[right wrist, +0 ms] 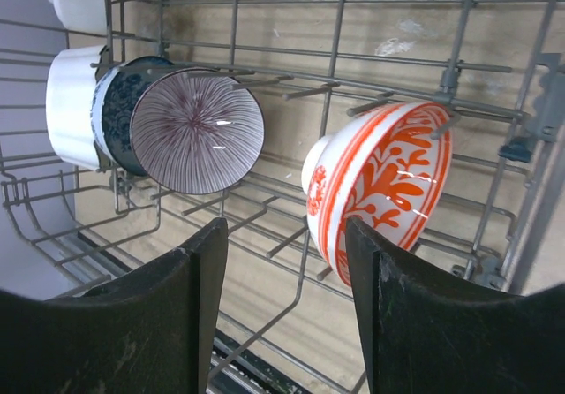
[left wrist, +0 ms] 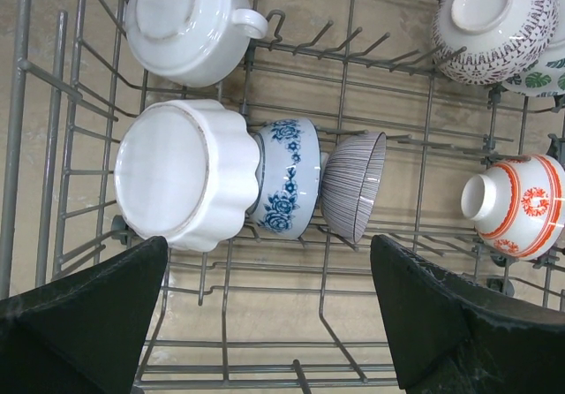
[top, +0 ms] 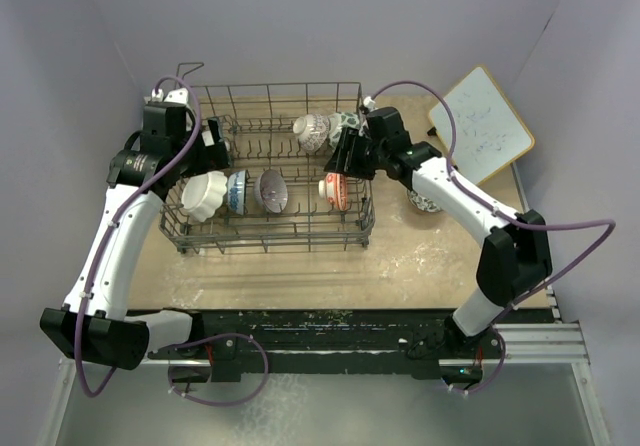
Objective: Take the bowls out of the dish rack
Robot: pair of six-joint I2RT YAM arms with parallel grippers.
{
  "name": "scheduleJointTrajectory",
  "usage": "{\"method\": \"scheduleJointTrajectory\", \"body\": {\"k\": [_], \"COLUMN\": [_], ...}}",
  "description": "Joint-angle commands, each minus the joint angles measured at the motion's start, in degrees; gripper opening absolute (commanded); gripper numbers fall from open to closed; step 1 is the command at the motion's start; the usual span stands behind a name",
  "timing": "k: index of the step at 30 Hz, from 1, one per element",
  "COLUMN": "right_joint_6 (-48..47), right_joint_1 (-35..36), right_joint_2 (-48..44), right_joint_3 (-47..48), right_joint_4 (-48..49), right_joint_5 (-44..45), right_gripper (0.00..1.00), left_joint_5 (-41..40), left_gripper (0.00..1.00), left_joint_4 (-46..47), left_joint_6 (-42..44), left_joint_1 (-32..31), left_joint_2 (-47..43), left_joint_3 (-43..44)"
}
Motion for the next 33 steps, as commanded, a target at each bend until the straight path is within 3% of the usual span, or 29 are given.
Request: {"method": "scheduleJointTrajectory", "body": {"k": [1, 10, 16, 19, 26, 33], "right_joint_6": [-0.32, -0.7, 0.79, 1.09, -0.7, -2.91], "right_joint_1": [-0.14, -0.1, -0.1, -0.1, -0.1, -0.12], "right_joint_2": [-2.5, 0.57, 3.73, 4.35, 2.83, -3.37], "right_joint_3": [-0.56, -0.17, -0.97, -0.91, -0.7, -3.11], "right_joint_4": [-2.37, -0.66, 2.86, 3.99, 3.77, 12.06], "right_joint_5": [2.78, 1.3, -3.17, -4.83, -6.48, -12.03], "right_gripper": [0.58, 0.57, 0.49, 0.42, 0.02, 0.0], "left_joint_5": [0.51, 0.9, 2.11, 1.78, 1.73, 2.68], "left_gripper": [0.99, 0.99, 0.99, 0.99, 0.99, 0.99], "left_joint_4": [2.61, 3.04, 3.46, 3.01, 2.83, 3.52], "left_joint_6": [0.69, 0.26, -0.64, -0.36, -0.45, -0.8], "left_joint_1": [-0.19, -0.19, -0.19, -0.19, -0.19, -0.19], "left_joint_2": [-1.13, -0.97, -1.05, -0.99, -1.56, -0.99], "left_joint_3": [-0.33, 0.02, 1.44, 1.61, 1.13, 1.19]}}
